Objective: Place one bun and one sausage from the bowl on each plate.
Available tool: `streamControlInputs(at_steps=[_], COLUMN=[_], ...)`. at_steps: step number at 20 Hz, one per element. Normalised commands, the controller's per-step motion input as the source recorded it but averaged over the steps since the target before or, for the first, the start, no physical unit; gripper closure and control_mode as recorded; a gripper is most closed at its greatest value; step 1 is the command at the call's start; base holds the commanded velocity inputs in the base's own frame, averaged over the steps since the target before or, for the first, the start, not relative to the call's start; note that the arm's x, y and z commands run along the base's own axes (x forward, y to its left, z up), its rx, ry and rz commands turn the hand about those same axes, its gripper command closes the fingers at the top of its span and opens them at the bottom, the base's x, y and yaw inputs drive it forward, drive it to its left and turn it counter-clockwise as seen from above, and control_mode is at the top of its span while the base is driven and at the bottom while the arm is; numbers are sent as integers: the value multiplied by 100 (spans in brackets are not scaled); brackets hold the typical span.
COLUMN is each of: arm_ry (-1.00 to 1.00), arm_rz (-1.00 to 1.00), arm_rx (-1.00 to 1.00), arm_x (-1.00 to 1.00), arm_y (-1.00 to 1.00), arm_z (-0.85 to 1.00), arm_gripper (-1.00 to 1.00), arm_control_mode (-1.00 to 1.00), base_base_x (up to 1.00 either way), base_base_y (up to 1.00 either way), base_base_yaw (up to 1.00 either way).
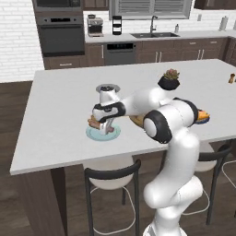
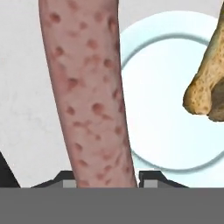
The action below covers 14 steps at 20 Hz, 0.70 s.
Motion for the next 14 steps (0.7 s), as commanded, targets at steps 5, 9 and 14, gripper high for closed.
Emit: streamControlInputs(at_steps=[5,9,14], arm_ry=[-2,-1,0], arm_rz=[-1,-6,-1], arm_rx=[-1,-3,8], arm_x=[95,63,-72], arm_y=[5,14,-24], arm_z=[-36,-12,40], arm_gripper=[-100,-100,-100], arm_control_mode=[-100,-100,-100], base_base_x=[0,0,0], base_base_y=[0,0,0], base_base_yaw=[0,0,0])
